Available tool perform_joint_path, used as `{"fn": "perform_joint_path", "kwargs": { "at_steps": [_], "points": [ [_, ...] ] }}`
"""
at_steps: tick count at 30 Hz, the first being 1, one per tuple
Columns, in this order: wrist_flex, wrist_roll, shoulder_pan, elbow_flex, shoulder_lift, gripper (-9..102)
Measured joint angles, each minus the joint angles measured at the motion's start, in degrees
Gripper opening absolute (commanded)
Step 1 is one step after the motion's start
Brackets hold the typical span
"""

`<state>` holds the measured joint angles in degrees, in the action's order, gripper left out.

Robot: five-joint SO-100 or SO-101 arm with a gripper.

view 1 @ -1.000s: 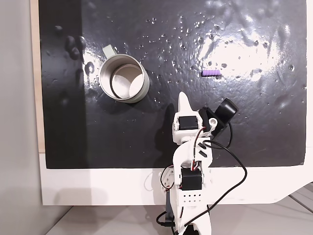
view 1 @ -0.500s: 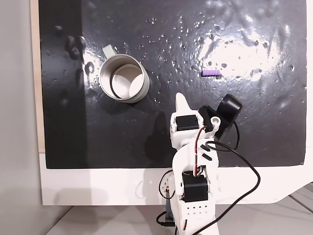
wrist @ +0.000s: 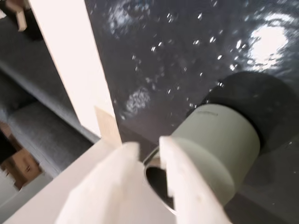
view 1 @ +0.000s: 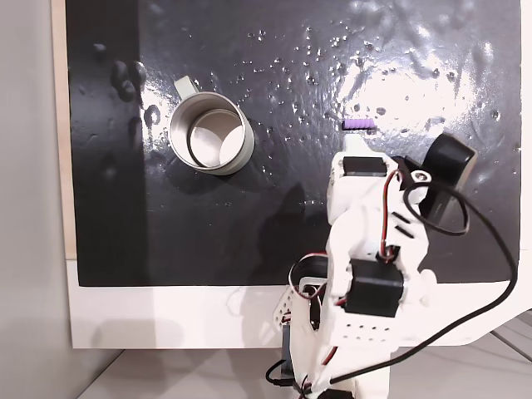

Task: Grasp a pengrip and put it in the cup.

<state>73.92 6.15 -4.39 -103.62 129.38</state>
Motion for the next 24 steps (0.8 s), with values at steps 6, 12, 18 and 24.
{"fn": "perform_joint_path", "kwargs": {
  "at_steps": [6, 12, 18, 24],
  "points": [
    [6.77, 3.6, -1.85, 11.34, -14.59, 17],
    [11.25, 6.42, -5.98, 23.03, -28.65, 18],
    [11.95, 10.37, -8.88, 25.14, -39.2, 17],
    [8.35, 11.78, -9.84, 25.14, -45.62, 17]
  ]
}}
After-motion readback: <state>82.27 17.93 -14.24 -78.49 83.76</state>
